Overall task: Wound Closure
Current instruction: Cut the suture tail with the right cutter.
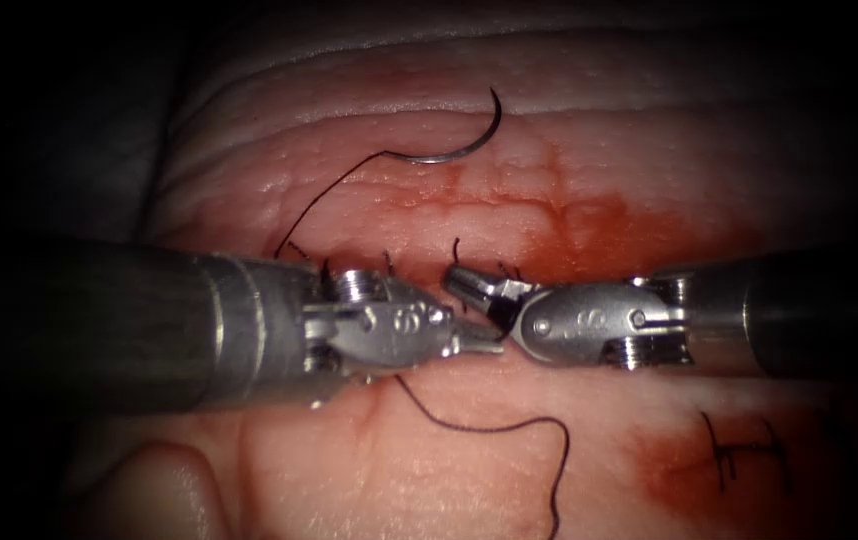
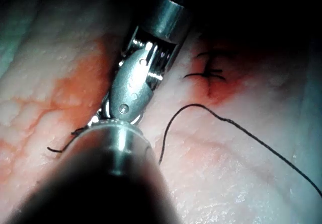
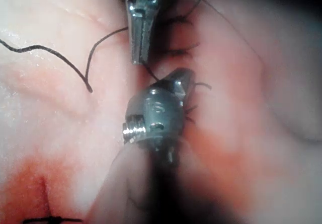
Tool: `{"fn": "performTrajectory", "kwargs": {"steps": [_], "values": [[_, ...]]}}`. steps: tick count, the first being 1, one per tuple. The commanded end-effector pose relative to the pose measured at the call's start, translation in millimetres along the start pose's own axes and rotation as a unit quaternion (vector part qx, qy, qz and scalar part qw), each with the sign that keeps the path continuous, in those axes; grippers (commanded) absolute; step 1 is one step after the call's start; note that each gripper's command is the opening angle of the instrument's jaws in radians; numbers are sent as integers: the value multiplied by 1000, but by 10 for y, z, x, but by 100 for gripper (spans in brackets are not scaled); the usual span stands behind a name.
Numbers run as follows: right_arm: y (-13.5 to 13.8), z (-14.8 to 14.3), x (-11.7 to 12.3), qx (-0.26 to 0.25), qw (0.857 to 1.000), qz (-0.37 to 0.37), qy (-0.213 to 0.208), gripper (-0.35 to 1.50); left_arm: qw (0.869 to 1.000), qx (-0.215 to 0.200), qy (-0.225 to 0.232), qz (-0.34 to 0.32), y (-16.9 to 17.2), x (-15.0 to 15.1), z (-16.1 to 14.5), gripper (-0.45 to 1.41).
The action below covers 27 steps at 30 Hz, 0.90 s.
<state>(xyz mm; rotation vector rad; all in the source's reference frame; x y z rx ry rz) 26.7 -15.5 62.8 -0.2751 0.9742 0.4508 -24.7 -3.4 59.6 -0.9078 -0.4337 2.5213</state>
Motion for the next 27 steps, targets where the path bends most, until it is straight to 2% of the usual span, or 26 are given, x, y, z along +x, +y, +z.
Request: {"fn": "performTrajectory", "kwargs": {"steps": [1, 2, 3, 4, 5, 7, 13, 19, 22, 23, 27], "values": [[-3, 6, -4, 1, 1000, 0, 1, -35, 1000, 0, 0, 0, 1, 0, 5, -45], [-3, 6, -4, 2, 1000, 3, 1, -20, 1000, -1, -1, 1, 2, 0, 4, -45], [-2, 4, -3, 2, 1000, 0, 2, 26, 1000, -2, -1, 1, 3, -2, 2, -45], [-1, 2, -2, 4, 1000, 1, 2, 93, 1000, -3, -1, 2, 4, -3, 0, -45], [0, 0, 0, 5, 1000, 2, 2, 116, 1000, -4, -1, 3, 5, -4, -3, -45], [5, -7, 5, 14, 1000, 5, 7, 136, 1000, -9, -1, 4, 6, -7, -14, -45], [27, -37, 21, 61, 997, -7, 41, 146, 1000, -15, -5, 12, 4, -25, -64, -45], [57, -73, 29, 69, 997, -15, 37, 143, 999, -21, -26, 30, 2, -65, -107, -45], [72, -85, 28, 69, 997, -11, 38, 133, 999, -16, -36, 34, -5, -79, -116, -45], [84, -90, 24, 56, 998, -8, 41, 131, 998, -4, -52, 34, -10, -89, -117, -45], [90, -90, 18, 47, 998, -9, 32, 131, 995, -10, -93, 30, -8, -112, -106, -45]]}}
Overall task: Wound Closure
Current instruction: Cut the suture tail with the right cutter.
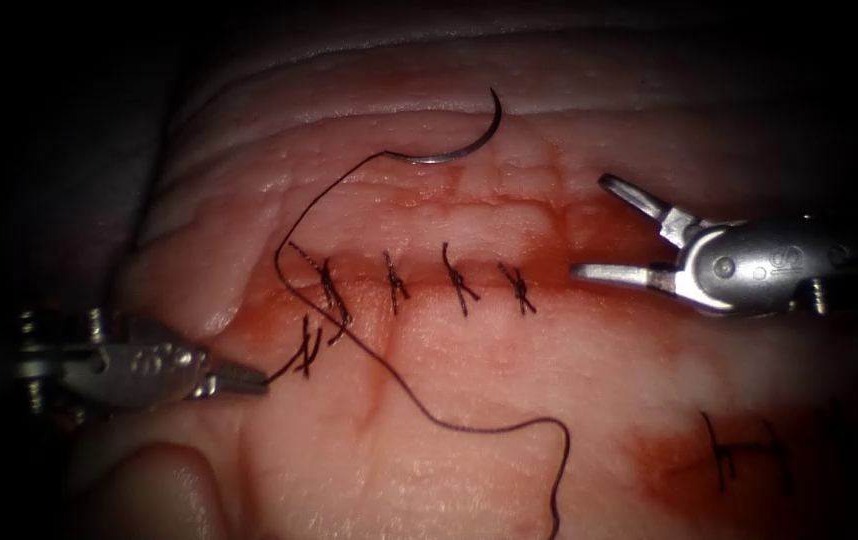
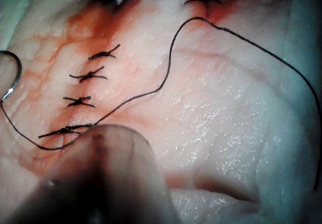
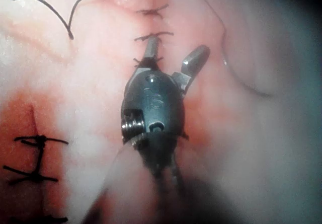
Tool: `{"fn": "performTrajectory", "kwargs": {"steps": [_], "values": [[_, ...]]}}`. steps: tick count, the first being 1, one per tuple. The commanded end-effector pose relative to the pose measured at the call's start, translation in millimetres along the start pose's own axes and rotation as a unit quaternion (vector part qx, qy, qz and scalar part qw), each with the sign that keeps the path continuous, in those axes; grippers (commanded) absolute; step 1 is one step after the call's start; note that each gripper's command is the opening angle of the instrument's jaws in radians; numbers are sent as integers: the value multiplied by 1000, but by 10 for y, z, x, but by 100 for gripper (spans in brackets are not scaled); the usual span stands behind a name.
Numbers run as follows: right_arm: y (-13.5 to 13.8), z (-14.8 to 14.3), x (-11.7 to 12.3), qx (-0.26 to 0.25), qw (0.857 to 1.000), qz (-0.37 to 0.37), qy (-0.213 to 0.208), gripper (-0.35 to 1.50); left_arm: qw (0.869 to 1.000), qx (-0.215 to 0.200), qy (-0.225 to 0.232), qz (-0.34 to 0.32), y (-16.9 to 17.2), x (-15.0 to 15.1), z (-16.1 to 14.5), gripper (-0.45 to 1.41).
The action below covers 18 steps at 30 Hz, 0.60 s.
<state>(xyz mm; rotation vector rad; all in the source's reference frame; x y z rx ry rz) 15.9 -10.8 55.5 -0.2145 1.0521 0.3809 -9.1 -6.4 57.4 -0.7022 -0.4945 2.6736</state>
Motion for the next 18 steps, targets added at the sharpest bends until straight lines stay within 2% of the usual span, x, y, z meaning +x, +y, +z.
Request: {"fn": "performTrajectory", "kwargs": {"steps": [1, 7, 9, 10, 14, 18], "values": [[-6, 9, -4, 0, 1000, 0, 0, 128, 1000, -2, -14, 1, 2, -6, 18, -45], [-7, 9, -4, -7, 1000, -1, -7, 121, 999, -11, -40, -4, -4, -20, 57, -45], [-9, 10, -5, -9, 1000, -1, -6, 116, 999, -9, -38, -11, -12, -21, 71, -11], [-10, 11, -5, -10, 1000, -2, -6, 116, 999, -8, -38, -14, -17, -22, 78, 32], [-12, 13, -6, -10, 1000, -3, -7, 114, 999, -9, -41, -21, -21, -26, 80, 68], [-13, 12, -6, -9, 1000, -3, -8, 111, 998, -19, -49, -26, -14, -31, 69, 76]]}}
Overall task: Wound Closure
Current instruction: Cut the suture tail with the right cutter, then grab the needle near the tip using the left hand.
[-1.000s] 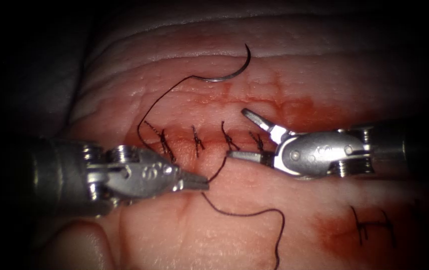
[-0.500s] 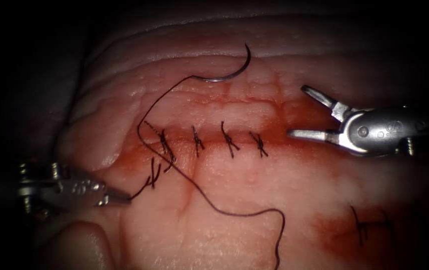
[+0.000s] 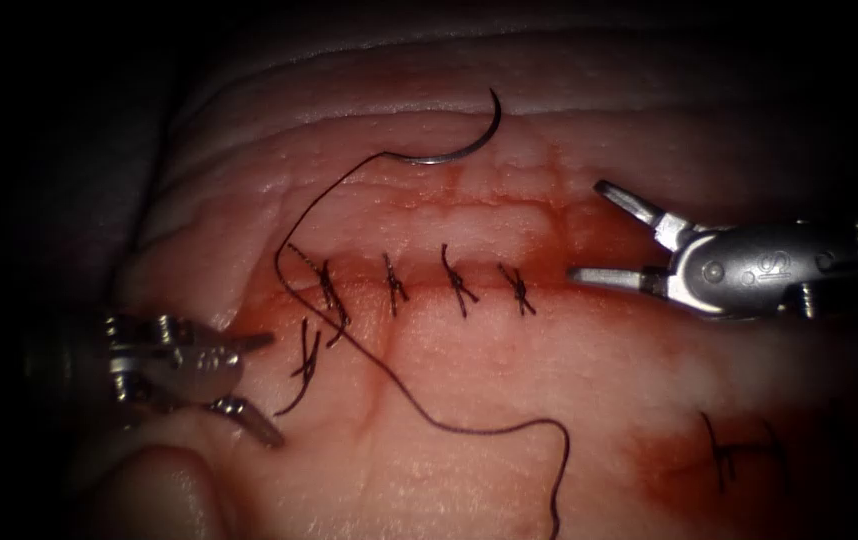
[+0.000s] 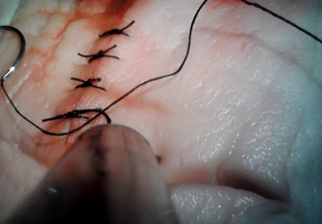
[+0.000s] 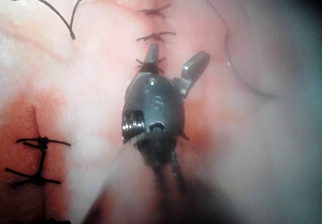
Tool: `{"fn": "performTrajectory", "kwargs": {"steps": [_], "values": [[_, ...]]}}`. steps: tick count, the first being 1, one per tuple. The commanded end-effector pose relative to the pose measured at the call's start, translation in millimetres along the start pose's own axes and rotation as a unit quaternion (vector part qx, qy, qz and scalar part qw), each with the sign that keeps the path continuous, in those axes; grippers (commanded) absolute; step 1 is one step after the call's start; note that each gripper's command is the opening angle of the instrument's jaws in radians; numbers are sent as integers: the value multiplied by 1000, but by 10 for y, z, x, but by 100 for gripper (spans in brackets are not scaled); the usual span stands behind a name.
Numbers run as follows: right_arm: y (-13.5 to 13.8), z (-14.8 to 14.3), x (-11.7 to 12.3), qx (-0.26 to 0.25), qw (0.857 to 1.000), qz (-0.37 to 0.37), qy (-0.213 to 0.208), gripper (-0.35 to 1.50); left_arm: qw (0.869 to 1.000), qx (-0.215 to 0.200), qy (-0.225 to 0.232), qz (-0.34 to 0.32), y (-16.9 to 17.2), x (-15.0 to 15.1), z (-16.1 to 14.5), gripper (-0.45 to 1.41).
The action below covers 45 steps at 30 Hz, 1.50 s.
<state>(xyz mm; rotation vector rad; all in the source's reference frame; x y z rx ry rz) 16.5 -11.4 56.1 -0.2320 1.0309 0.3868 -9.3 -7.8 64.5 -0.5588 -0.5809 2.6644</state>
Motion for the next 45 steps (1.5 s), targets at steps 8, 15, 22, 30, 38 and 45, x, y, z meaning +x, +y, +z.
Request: {"fn": "performTrajectory", "kwargs": {"steps": [8, 15, 22, 30, 38, 45], "values": [[-6, 6, -3, 5, 1000, -1, -5, 103, 999, -7, 38, -15, -2, 13, -39, 68], [-3, 0, -6, 2, 1000, -3, -25, 99, 993, 28, 105, -55, -24, 74, -64, 56], [3, -9, -12, -5, 998, -5, -56, 93, 986, 53, 123, -96, -59, 160, -46, 68], [11, -16, -21, -13, 997, -8, -78, 84, 982, 69, 111, -134, -110, 228, -3, 68], [10, -18, -21, -11, 997, 0, -81, 79, 984, 82, 80, -138, -150, 244, 49, 64], [8, -16, -22, -12, 996, 5, -86, 66, 985, 84, 39, -148, -183, 223, 97, 63]]}}
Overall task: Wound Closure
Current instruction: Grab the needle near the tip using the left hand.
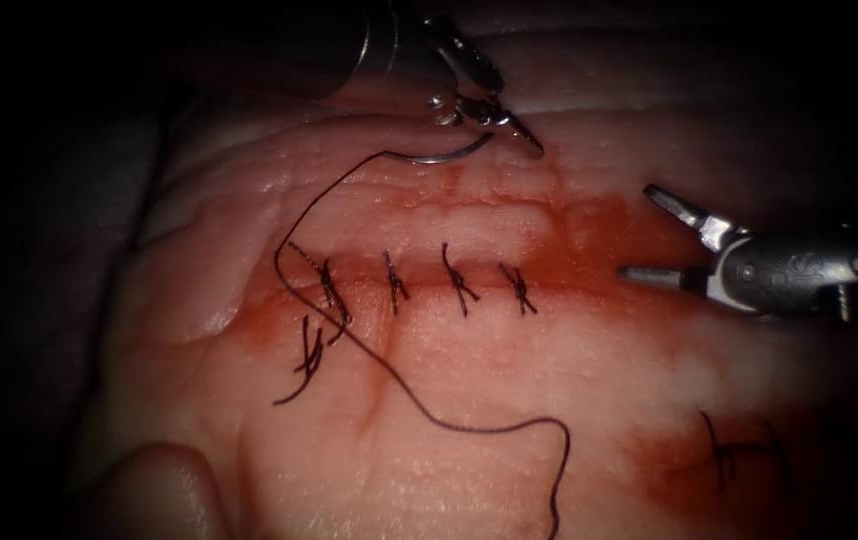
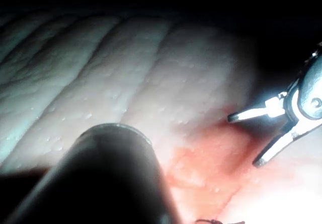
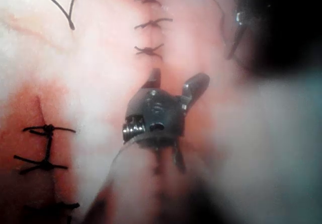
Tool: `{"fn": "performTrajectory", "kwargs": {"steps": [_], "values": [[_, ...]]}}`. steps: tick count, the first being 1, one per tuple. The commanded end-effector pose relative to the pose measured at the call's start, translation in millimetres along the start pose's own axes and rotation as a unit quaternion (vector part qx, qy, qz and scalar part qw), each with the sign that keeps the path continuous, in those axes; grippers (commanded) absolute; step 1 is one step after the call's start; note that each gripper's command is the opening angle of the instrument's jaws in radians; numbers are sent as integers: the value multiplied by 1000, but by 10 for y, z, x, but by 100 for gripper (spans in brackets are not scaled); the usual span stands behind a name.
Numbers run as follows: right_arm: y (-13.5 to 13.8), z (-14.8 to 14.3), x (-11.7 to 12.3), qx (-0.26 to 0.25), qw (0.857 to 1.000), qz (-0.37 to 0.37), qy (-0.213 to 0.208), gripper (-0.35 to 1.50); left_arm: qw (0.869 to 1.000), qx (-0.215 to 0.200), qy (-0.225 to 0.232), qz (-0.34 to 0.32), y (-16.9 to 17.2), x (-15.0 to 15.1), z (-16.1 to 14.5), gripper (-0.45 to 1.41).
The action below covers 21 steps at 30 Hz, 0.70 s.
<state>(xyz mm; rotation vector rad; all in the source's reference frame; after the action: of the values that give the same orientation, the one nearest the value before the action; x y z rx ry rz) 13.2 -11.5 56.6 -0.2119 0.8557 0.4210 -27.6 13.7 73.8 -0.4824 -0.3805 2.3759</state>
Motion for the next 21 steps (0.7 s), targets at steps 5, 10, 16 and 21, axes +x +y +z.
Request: {"fn": "performTrajectory", "kwargs": {"steps": [5, 10, 16, 21], "values": [[-6, 10, -3, 0, 1000, 2, -2, 61, 1000, 4, -23, -18, -20, -7, 31, 57], [-8, 11, -4, -4, 1000, 5, -9, 61, 999, 1, -34, -27, -30, -10, 48, 54], [-7, 12, -5, -6, 1000, 5, -10, 59, 998, -41, -40, -27, -26, -11, 74, 10], [-8, 13, -5, -5, 1000, 5, -11, 56, 997, -57, -37, -27, -26, -9, 76, -45]]}}
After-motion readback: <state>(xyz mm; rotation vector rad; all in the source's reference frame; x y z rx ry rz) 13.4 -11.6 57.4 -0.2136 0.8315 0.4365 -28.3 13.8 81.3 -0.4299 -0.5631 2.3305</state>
